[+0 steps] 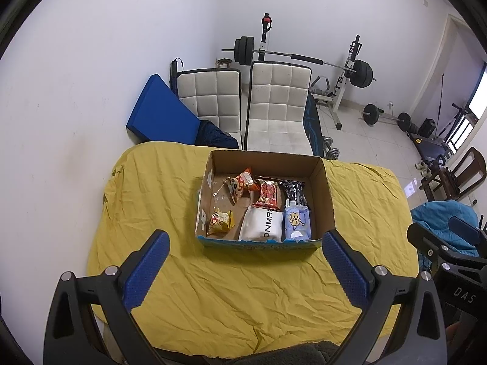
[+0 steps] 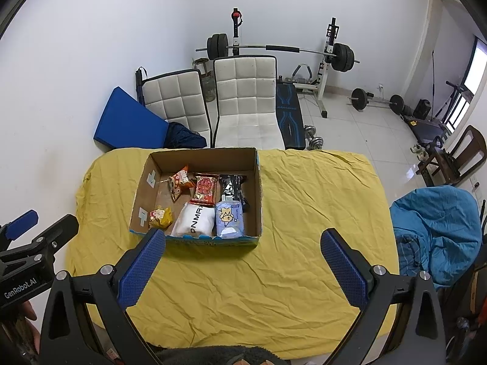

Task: Organize snacks

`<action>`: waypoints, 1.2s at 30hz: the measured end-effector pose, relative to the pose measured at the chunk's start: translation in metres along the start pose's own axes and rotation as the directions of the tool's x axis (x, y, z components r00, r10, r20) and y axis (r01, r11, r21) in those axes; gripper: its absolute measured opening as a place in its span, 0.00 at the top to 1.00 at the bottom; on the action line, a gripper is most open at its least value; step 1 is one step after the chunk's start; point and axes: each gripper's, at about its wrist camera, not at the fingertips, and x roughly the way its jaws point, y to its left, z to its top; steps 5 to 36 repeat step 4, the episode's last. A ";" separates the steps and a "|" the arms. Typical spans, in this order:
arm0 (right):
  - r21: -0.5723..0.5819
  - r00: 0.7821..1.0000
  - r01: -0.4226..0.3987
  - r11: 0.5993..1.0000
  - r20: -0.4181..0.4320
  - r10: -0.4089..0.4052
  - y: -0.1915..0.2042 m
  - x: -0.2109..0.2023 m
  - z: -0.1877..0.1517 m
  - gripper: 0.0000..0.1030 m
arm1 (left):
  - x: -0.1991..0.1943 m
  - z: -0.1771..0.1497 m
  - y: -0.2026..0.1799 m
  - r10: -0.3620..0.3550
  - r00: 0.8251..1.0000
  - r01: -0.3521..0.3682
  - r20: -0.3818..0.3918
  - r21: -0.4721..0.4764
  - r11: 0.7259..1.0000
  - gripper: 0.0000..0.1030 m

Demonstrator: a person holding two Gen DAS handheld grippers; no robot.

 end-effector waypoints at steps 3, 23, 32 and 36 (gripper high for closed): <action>-0.003 1.000 0.000 1.000 0.001 0.000 -0.001 0.000 0.000 0.00 | 0.000 0.000 -0.001 -0.005 1.000 0.005 0.003 -0.001 1.000 0.00; 0.000 1.000 -0.002 1.000 0.002 0.002 -0.001 0.000 0.000 0.00 | -0.001 -0.003 -0.002 -0.006 1.000 0.006 0.004 -0.002 1.000 0.00; 0.000 1.000 -0.002 1.000 0.002 0.002 -0.001 0.000 0.000 0.00 | -0.001 -0.003 -0.002 -0.006 1.000 0.006 0.004 -0.002 1.000 0.00; 0.000 1.000 -0.002 1.000 0.002 0.002 -0.001 0.000 0.000 0.00 | -0.001 -0.003 -0.002 -0.006 1.000 0.006 0.004 -0.002 1.000 0.00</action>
